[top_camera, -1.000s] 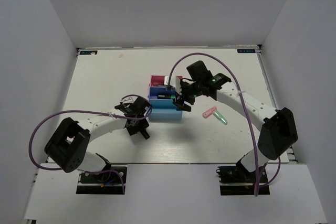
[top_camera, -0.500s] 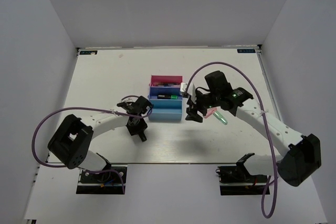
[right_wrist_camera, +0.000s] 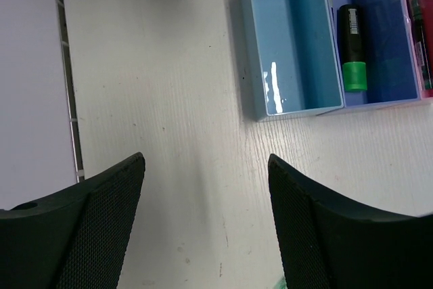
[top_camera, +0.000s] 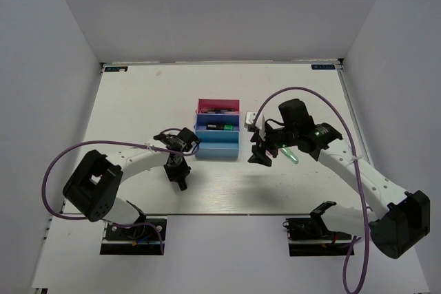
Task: Sort the stationery into containers
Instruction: Pick up the pen from the center of the board, then place the pen in the storage box.
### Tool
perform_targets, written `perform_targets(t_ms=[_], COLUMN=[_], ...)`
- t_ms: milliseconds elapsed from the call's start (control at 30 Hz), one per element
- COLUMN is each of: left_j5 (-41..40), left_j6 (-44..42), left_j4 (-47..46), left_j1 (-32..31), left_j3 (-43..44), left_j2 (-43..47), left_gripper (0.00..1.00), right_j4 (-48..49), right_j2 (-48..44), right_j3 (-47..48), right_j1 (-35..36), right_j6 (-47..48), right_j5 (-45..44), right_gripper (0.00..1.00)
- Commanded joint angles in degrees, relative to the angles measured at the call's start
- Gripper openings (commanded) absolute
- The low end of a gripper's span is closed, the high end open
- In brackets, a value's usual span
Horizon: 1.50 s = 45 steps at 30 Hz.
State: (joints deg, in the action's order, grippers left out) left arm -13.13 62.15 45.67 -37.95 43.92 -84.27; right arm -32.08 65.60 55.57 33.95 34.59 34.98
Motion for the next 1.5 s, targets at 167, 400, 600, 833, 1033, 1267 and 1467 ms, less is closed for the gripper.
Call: perform_targets(t_ms=[167, 400, 600, 833, 1033, 1267, 1467], left_j5=[-4.9, -1.3, 14.7, 24.3, 28.1, 30.6, 32.7], left_j6=[-8.7, -43.3, -81.7, -111.8, -117.4, -115.0, -111.8], left_j4=[10.9, 4.7, -1.5, -3.4, -11.3, -14.1, -17.3], left_j1=[-5.0, -5.3, -3.1, 0.7, 3.5, 4.8, 5.0], left_j3=[3.2, 19.7, 32.1, 42.2, 43.5, 43.9, 39.7], left_j2=[6.1, 12.6, 1.6, -10.8, -15.3, -19.7, -18.9], left_gripper=[0.00, 0.00, 0.00, 0.00, 0.00, 0.02, 0.04], right_j4=[-0.3, -4.3, 0.9, 2.9, 3.9, 4.2, 4.7], right_j2=[-2.9, -2.4, -6.7, -10.7, -12.0, -12.1, -11.6], right_j3=[-2.8, -5.8, -11.5, -13.6, -13.7, -14.2, -14.4], right_j1=[-1.0, -1.4, -2.2, -4.1, -5.0, -7.1, -8.2], right_j6=[-0.8, -1.0, -2.7, -2.9, -3.2, -3.5, -3.8], right_j5=[-0.5, -0.2, -1.9, -4.0, -5.7, -6.2, -6.2], right_gripper=[0.83, 0.00, 0.00, 0.03, 0.32, 0.50, 0.51])
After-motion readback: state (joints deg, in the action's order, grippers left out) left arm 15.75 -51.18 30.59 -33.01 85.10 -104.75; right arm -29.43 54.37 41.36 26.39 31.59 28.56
